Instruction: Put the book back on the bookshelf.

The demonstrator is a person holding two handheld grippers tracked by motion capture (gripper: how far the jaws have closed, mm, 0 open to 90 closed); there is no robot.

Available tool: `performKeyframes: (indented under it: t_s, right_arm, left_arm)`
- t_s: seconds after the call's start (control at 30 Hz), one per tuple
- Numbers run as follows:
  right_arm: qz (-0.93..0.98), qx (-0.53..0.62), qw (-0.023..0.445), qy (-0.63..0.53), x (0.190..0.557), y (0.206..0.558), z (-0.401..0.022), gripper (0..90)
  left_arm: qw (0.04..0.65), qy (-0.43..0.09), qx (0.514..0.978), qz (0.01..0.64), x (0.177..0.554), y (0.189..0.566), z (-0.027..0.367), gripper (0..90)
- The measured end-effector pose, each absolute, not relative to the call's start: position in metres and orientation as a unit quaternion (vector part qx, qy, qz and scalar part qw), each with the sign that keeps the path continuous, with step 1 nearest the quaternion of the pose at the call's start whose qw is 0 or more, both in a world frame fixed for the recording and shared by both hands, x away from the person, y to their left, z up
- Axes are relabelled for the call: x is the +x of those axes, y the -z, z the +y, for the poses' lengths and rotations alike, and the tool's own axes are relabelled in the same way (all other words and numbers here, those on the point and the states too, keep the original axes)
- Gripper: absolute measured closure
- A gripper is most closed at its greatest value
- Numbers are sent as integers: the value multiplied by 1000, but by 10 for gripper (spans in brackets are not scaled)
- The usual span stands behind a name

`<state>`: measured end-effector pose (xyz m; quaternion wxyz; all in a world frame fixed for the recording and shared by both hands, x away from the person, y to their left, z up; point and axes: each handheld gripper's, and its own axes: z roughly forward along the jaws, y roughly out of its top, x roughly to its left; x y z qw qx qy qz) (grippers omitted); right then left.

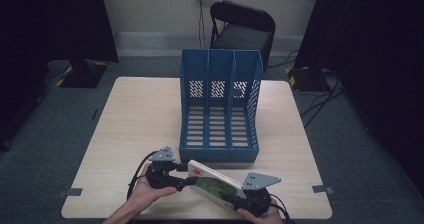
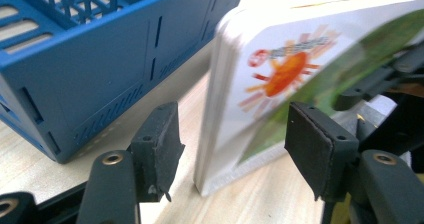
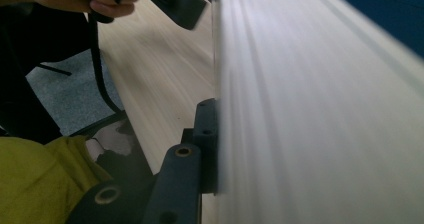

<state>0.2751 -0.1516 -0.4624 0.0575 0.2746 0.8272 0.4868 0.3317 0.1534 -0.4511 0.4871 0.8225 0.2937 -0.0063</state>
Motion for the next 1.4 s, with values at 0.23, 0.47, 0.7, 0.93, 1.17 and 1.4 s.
performKeyframes:
  t_s: [0.23, 0.47, 0.7, 0.93, 1.17, 1.4]
  right_arm:
    - [825, 276, 66, -488, 275, 458, -156, 768]
    - [822, 282, 76, -488, 276, 453, -164, 767]
    - [820, 288, 74, -489, 278, 451, -168, 767]
    - [819, 287, 67, -493, 275, 447, -168, 767]
    - [817, 280, 68, -501, 275, 440, -165, 768]
    - [814, 272, 61, -510, 274, 432, -164, 768]
  left_arm:
    - [463, 5, 830, 309, 336, 453, 166, 289]
    - [410, 25, 851, 327, 342, 464, 174, 261]
    - [372, -26, 848, 377, 352, 471, 188, 206]
    - [323, -78, 838, 434, 360, 481, 209, 215]
    - [319, -112, 822, 457, 364, 490, 215, 179]
    - [321, -164, 828, 429, 361, 500, 211, 71]
